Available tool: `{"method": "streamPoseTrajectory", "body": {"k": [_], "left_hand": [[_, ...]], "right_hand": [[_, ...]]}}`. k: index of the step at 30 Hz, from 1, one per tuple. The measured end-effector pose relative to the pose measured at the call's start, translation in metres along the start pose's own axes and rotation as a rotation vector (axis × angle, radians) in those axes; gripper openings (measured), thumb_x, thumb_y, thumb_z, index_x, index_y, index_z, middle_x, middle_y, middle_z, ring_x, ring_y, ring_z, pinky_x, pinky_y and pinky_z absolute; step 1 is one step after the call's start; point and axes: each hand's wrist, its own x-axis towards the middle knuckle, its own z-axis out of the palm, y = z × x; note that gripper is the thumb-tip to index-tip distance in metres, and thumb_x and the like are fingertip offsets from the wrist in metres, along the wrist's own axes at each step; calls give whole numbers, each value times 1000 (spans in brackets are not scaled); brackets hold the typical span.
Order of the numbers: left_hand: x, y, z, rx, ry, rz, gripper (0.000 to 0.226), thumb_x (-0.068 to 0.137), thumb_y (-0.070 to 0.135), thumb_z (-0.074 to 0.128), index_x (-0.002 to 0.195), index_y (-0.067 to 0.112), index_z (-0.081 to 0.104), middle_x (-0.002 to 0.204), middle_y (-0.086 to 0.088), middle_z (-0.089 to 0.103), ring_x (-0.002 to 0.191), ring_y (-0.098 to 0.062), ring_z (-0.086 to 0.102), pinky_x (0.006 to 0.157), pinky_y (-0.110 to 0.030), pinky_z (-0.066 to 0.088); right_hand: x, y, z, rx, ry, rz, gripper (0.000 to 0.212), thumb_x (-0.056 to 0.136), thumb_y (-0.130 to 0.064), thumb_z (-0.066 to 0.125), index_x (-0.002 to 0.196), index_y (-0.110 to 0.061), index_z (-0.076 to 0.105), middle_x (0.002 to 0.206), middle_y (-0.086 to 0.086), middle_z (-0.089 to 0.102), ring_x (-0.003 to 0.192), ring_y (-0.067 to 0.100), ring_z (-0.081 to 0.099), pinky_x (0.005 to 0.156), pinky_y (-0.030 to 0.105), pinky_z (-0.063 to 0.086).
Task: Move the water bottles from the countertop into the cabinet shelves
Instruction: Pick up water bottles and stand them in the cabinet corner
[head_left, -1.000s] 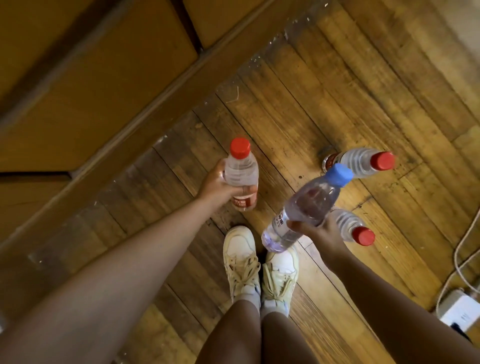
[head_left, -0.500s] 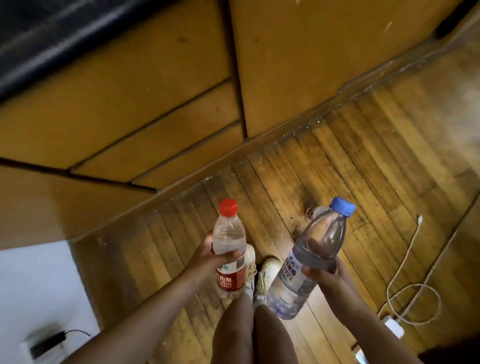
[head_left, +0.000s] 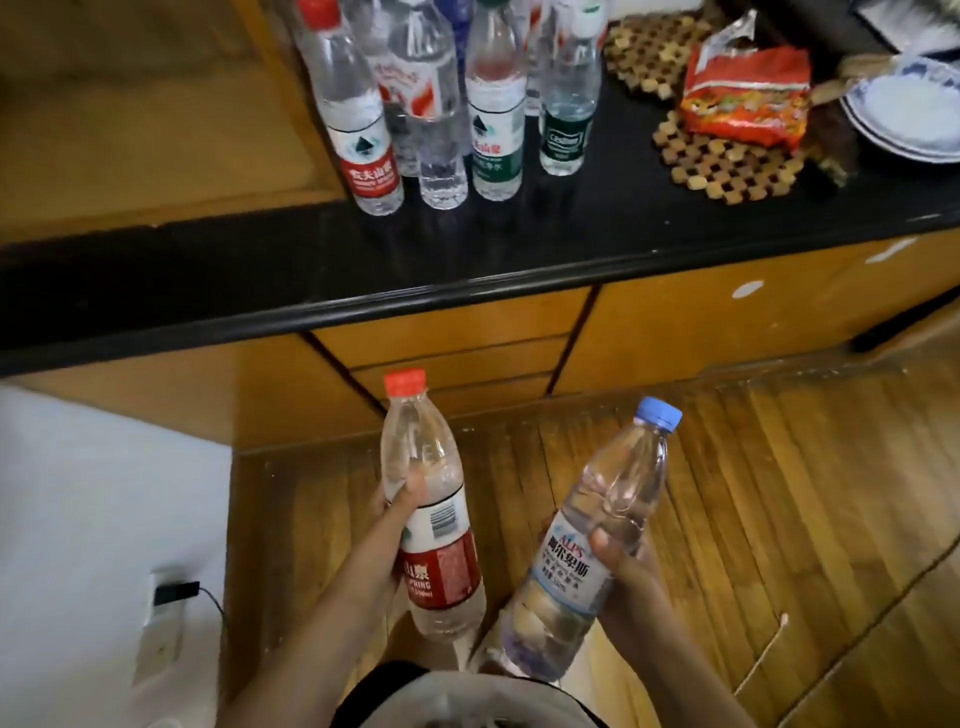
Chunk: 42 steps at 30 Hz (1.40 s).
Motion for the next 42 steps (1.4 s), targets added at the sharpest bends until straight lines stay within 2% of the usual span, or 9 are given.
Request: {"method": "streamPoseTrajectory", "body": {"k": [5, 10, 14, 17, 23, 28, 31, 38, 42], "left_hand": [[-9, 46, -44, -154, 108, 99, 66, 68, 50, 51, 123, 12, 54, 86, 0, 75, 74, -15, 72, 54, -24, 55], [-4, 94, -106, -191, 159, 175, 68, 64, 52, 54, 123, 19, 53, 103, -5, 70, 86, -20, 70, 63, -29, 55], [8, 143, -162, -190, 191, 266, 74, 54, 63, 66, 114, 21, 55, 90, 3, 72, 85, -22, 69, 63, -29, 56], [17, 181, -200, -182, 221, 326, 80, 41, 74, 71, 104, 25, 58, 100, -3, 69, 88, -18, 68, 71, -32, 54], [49, 251, -248, -181, 224, 459, 59, 56, 59, 60, 110, 39, 55, 101, 12, 71, 96, -14, 67, 74, -27, 52], [81, 312, -269, -119, 228, 585, 61, 59, 45, 64, 117, 32, 51, 111, 8, 64, 100, -7, 63, 81, -25, 51], [111, 339, -283, -48, 229, 637, 63, 65, 29, 68, 124, 17, 48, 113, 2, 63, 102, -7, 62, 83, -22, 50], [189, 395, -309, 36, 353, 649, 39, 78, 9, 70, 98, 35, 49, 97, 16, 59, 75, 17, 61, 58, -3, 46], [215, 411, -321, 117, 399, 688, 41, 77, -1, 70, 96, 30, 51, 95, 13, 59, 75, 18, 60, 61, -1, 45]], "right_hand": [[14, -18, 70, -82, -122, 9, 86, 47, -22, 74, 125, -3, 44, 99, 18, 63, 87, 30, 66, 70, 39, 56], [38, -20, 152, -211, -208, -27, 82, 47, -20, 75, 122, -3, 47, 100, 19, 64, 87, 28, 67, 68, 34, 56], [65, -15, 225, -329, -260, -72, 75, 57, -12, 70, 127, -5, 43, 108, 18, 61, 95, 31, 65, 72, 37, 55], [86, -14, 286, -406, -297, -119, 74, 59, -11, 68, 128, -7, 41, 108, 17, 60, 101, 35, 62, 80, 43, 53], [131, -27, 384, -562, -335, -239, 66, 50, -13, 85, 108, -15, 53, 107, 10, 61, 94, 18, 60, 81, 28, 51], [182, -49, 438, -552, -402, -421, 72, 54, -2, 76, 119, 6, 45, 106, 20, 58, 102, 34, 58, 90, 48, 48], [216, -63, 469, -606, -409, -487, 83, 51, -12, 84, 122, -1, 44, 110, 17, 59, 104, 32, 60, 88, 46, 51], [292, -78, 533, -760, -386, -532, 74, 39, -38, 86, 105, -37, 53, 111, 0, 64, 102, 13, 63, 86, 36, 53], [330, -70, 551, -806, -399, -558, 73, 46, -17, 88, 109, -27, 52, 114, 4, 62, 105, 17, 61, 90, 36, 51]]}}
